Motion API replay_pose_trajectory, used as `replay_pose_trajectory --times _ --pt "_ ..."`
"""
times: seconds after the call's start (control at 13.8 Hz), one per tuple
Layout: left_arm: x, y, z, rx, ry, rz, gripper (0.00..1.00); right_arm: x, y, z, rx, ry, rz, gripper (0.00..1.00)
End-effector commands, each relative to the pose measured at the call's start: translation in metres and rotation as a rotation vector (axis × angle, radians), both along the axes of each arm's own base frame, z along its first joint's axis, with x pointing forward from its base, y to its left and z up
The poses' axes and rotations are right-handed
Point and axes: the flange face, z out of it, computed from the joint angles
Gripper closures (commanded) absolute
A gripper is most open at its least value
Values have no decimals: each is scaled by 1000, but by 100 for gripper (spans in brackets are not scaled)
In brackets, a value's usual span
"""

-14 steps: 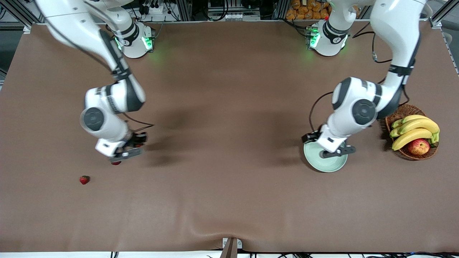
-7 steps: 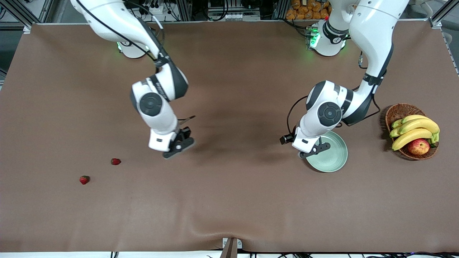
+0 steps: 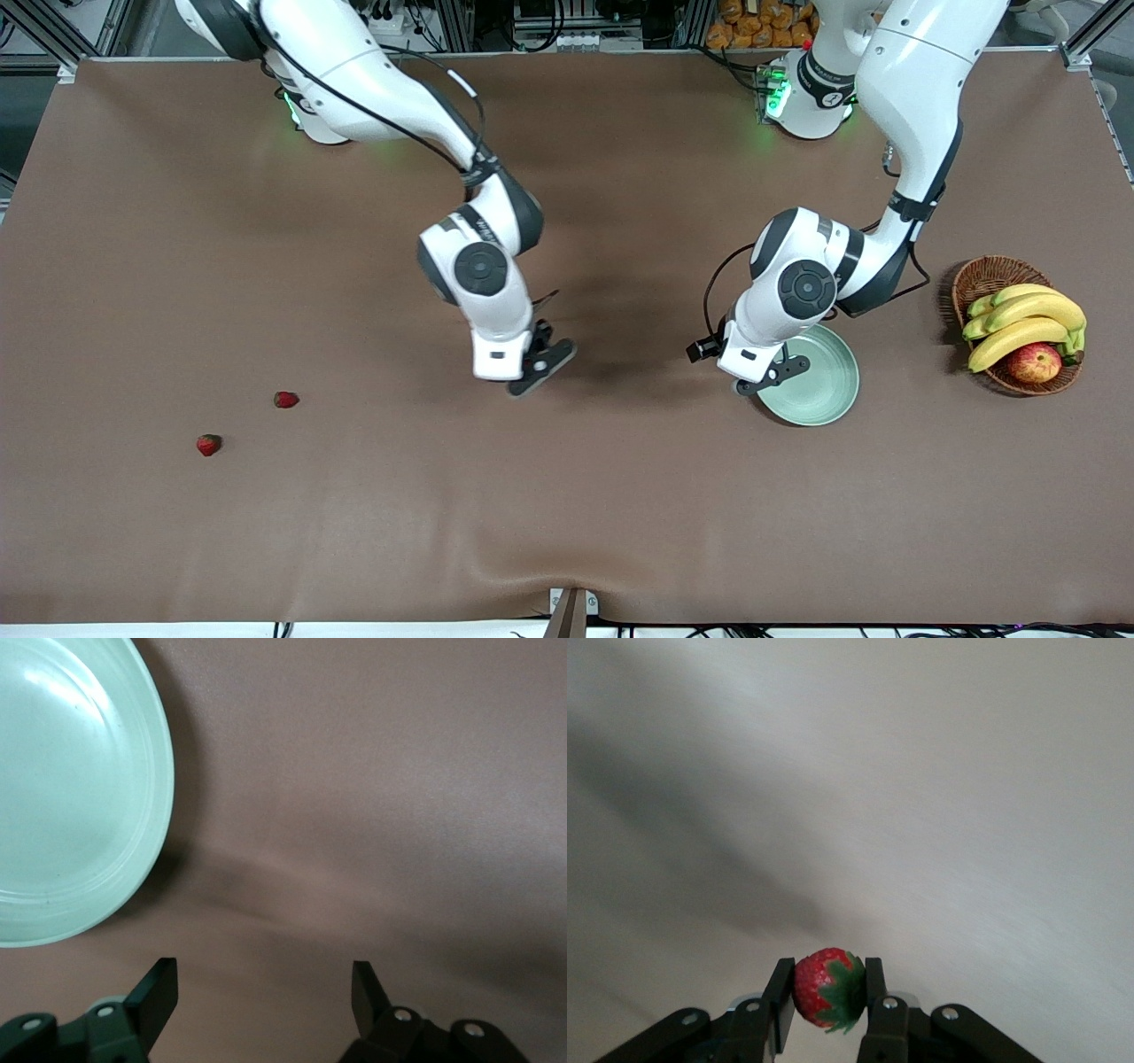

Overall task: Collect all strawberries into plate
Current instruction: 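Carry the strawberry toward the left gripper, which closes on it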

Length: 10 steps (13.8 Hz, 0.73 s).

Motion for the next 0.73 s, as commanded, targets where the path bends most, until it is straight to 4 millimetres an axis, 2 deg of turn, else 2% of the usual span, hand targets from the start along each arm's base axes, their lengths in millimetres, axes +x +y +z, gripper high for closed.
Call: replay_pose_trajectory --times 0.0,0.07,0.22,0.44,0.51,0.58,0.65 --pt "4 -10 -5 4 -2 46 12 -4 41 -8 50 -1 53 100" --pt "3 -15 -5 4 -2 52 12 -14 56 -13 58 4 74 100" --pt "2 -21 -8 7 2 59 12 -26 70 -29 51 15 98 94" --pt "5 -21 -11 5 5 76 12 -35 78 -42 41 25 118 63" --pt "5 -22 -10 5 4 81 11 -37 80 -43 38 25 121 36" --pt "6 -22 -11 2 3 82 11 -36 79 -40 35 20 123 0" --pt "8 -23 -11 0 3 86 11 -36 80 -35 36 17 125 0"
